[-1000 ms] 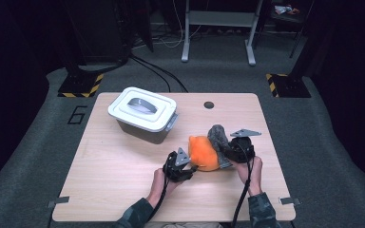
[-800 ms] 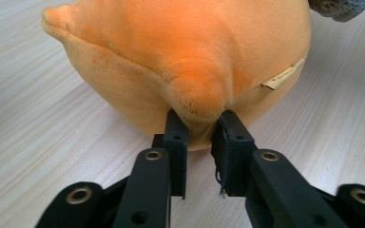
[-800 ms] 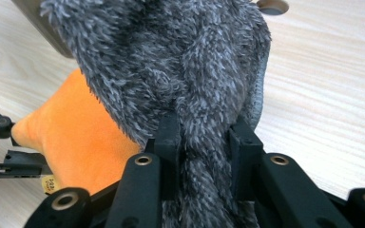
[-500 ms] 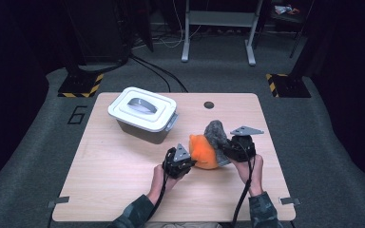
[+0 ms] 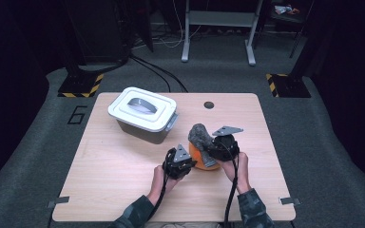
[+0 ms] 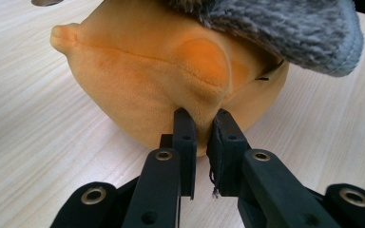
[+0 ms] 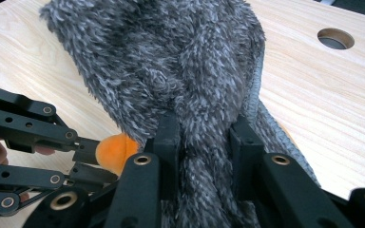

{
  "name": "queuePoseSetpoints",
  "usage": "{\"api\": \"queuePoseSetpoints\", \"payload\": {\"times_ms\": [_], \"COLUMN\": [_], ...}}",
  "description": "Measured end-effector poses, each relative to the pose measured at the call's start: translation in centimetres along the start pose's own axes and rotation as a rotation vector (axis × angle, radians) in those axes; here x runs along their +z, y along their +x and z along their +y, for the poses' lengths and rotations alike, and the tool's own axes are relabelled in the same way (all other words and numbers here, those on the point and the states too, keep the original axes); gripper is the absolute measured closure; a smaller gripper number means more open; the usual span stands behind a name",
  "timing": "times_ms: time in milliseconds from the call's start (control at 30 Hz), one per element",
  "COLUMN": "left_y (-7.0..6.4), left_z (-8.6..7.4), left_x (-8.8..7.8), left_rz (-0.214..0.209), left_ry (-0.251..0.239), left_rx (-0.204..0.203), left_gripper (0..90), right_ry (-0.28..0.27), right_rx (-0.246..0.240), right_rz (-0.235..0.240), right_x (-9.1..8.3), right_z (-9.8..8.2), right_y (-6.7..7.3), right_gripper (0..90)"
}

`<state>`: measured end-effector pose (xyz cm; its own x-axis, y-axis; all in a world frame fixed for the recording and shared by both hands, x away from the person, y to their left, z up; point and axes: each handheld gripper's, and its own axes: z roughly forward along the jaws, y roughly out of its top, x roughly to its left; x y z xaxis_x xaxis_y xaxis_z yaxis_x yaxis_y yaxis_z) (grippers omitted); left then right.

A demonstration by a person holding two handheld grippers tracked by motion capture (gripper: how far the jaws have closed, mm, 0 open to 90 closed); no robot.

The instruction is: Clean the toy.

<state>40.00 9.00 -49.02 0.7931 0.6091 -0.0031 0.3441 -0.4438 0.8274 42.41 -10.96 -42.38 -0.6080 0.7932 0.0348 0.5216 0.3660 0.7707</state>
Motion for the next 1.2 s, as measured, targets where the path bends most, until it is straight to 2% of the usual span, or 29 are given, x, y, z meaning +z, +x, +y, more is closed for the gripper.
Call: {"api": "queuePoseSetpoints", "payload": {"times_ms": [200, 233, 267, 333, 400, 433, 467, 533, 633, 800, 933, 1033, 1067, 1100, 1200], "left_y": [-0.1, -0.1, -0.1, -0.1, -0.1, -0.2, -0.1, -0.1, -0.1, -0.1, 0.1, 0.0, 0.0, 0.0, 0.1], "left_z": [0.1, 0.1, 0.1, 0.1, 0.1, 0.0, -0.1, -0.1, 0.1, -0.1, -0.2, -0.1, -0.1, -0.1, -0.2], "left_x": [0.1, 0.0, 0.0, 0.0, 0.0, 0.1, 0.0, 0.1, 0.1, 0.1, 0.0, 0.1, 0.1, 0.1, 0.1], "left_rz": [-0.005, -0.011, -0.011, -0.012, -0.011, -0.011, -0.018, -0.017, -0.019, -0.022, -0.033, -0.032, -0.029, -0.029, -0.029], "left_ry": [-0.017, -0.021, -0.021, -0.031, -0.032, -0.034, -0.025, -0.015, -0.003, -0.007, -0.008, -0.008, -0.012, -0.013, -0.009], "left_rx": [-0.014, 0.003, 0.003, 0.004, 0.005, -0.001, 0.001, -0.006, -0.001, -0.001, -0.025, -0.026, -0.028, -0.026, -0.024], "left_gripper": [81.6, 81.7, 81.7, 81.8, 81.9, 82.1, 82.1, 82.1, 82.1, 82.2, 82.1, 82.2, 82.2, 82.2, 82.1], "right_ry": [-0.002, -0.005, -0.005, -0.038, -0.041, -0.036, -0.036, -0.011, -0.004, -0.017, -0.022, -0.024, -0.024, -0.018, -0.008], "right_rx": [0.011, 0.017, 0.017, 0.015, 0.015, 0.005, 0.005, -0.033, -0.049, -0.021, 0.012, 0.046, 0.046, 0.045, 0.061], "right_rz": [-0.007, -0.003, -0.003, 0.002, -0.001, 0.020, 0.020, -0.011, -0.036, -0.054, -0.066, -0.077, -0.077, -0.102, -0.110], "right_x": [-0.2, -0.4, -0.4, -0.7, -0.8, -0.5, -0.5, -0.2, -0.2, -0.8, -1.3, -1.7, -1.7, -2.0, -2.1], "right_z": [-0.1, 0.0, 0.0, 0.0, 0.1, 0.0, 0.0, -0.1, -0.2, -0.9, -1.6, -2.2, -2.2, -2.5, -3.1], "right_y": [-0.1, -0.1, -0.1, 0.3, 0.5, 0.6, 0.6, 0.8, 0.9, 0.0, -1.0, -1.7, -1.7, -2.1, -2.7], "right_gripper": [69.6, 69.6, 69.6, 69.7, 69.7, 69.8, 69.8, 70.1, 70.3, 70.3, 70.2, 70.2, 70.2, 70.1, 70.1]}}
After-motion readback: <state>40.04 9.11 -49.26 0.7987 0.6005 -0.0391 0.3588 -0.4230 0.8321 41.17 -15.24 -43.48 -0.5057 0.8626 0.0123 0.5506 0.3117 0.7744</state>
